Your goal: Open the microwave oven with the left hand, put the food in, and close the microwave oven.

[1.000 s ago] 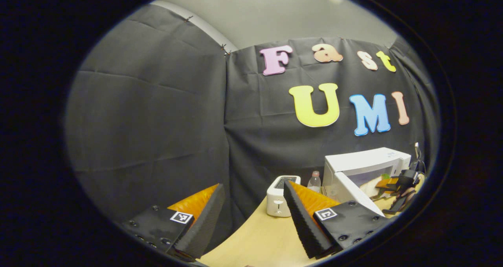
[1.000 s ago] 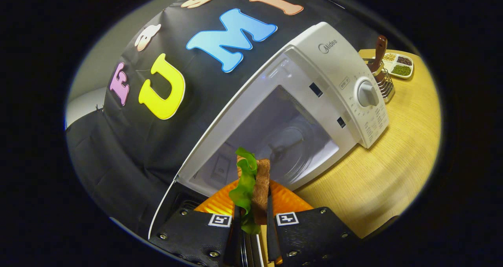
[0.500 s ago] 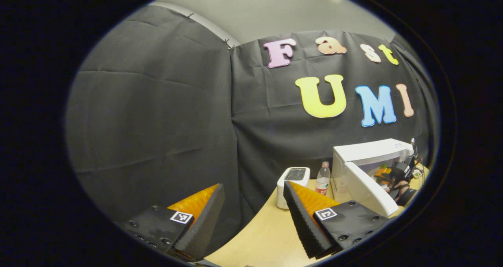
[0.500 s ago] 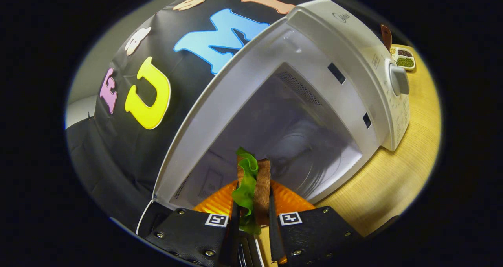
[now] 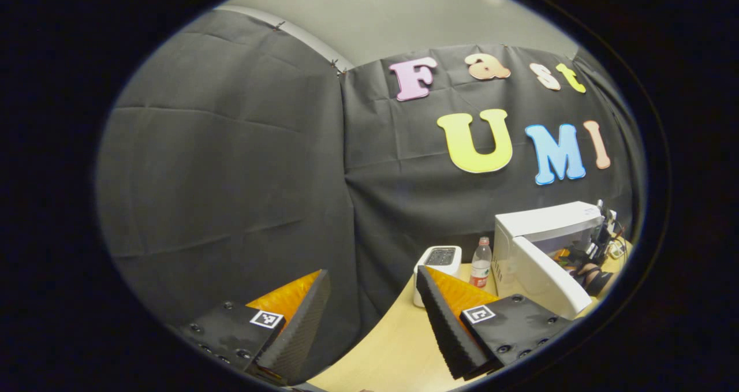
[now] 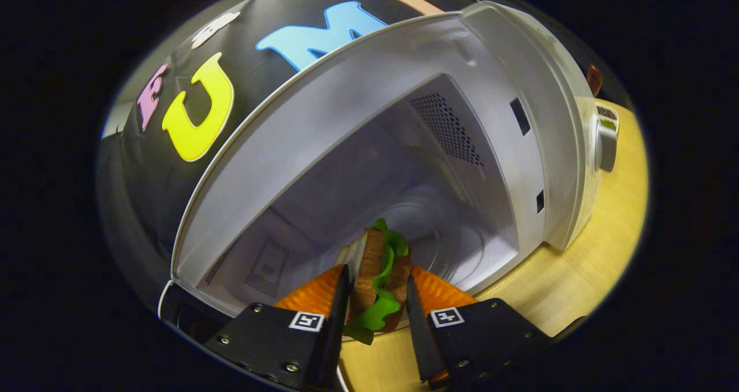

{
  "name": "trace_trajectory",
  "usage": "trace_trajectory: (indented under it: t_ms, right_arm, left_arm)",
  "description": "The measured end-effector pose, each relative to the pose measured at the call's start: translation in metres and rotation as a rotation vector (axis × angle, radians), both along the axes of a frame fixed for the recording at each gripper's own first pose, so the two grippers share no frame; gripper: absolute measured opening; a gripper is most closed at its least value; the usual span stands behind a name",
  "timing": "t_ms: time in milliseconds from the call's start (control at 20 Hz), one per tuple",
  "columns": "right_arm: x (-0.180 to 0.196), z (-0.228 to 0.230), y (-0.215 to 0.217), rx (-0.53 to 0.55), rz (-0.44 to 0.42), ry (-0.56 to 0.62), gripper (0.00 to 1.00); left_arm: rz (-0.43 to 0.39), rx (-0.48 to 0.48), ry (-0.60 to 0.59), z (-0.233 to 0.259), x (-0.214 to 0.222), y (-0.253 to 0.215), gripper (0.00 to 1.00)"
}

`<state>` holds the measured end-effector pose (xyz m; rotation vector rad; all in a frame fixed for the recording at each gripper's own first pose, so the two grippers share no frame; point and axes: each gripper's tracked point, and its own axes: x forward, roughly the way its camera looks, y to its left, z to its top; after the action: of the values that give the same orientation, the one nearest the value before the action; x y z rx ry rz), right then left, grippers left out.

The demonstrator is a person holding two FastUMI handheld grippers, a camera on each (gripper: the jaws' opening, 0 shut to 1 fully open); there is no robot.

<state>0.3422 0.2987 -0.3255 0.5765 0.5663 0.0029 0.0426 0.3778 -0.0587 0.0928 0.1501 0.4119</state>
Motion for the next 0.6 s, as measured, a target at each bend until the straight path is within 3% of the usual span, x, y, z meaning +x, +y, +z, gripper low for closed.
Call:
trace_trajectory:
  t_ms: [100, 150, 200, 250, 300, 600]
  right_arm:
    - [-0.001, -0.002, -0.009, -0.136, 0.020, 0.006, 0.60]
    - [-0.003, -0.001, -0.015, -0.201, 0.036, 0.006, 0.72]
    - [-0.006, -0.002, -0.017, -0.247, 0.052, 0.004, 0.77]
    - [-0.007, 0.001, -0.019, -0.277, 0.068, -0.010, 0.93]
    - [-0.009, 0.004, -0.023, -0.303, 0.072, -0.025, 0.98]
    - [-0.031, 0.040, -0.038, -0.381, 0.117, -0.088, 0.98]
  left_arm:
    - [-0.002, -0.014, -0.003, -0.004, 0.000, -0.003, 1.00]
    - [-0.004, -0.016, -0.003, -0.004, 0.000, -0.005, 1.00]
    - [-0.007, -0.016, -0.004, -0.005, 0.001, -0.007, 1.00]
    - [-0.011, -0.017, -0.004, -0.007, 0.002, -0.010, 1.00]
    - [-0.016, -0.019, -0.003, -0.008, 0.003, -0.012, 1.00]
    - [-0.061, -0.072, -0.003, -0.027, 0.010, -0.037, 1.00]
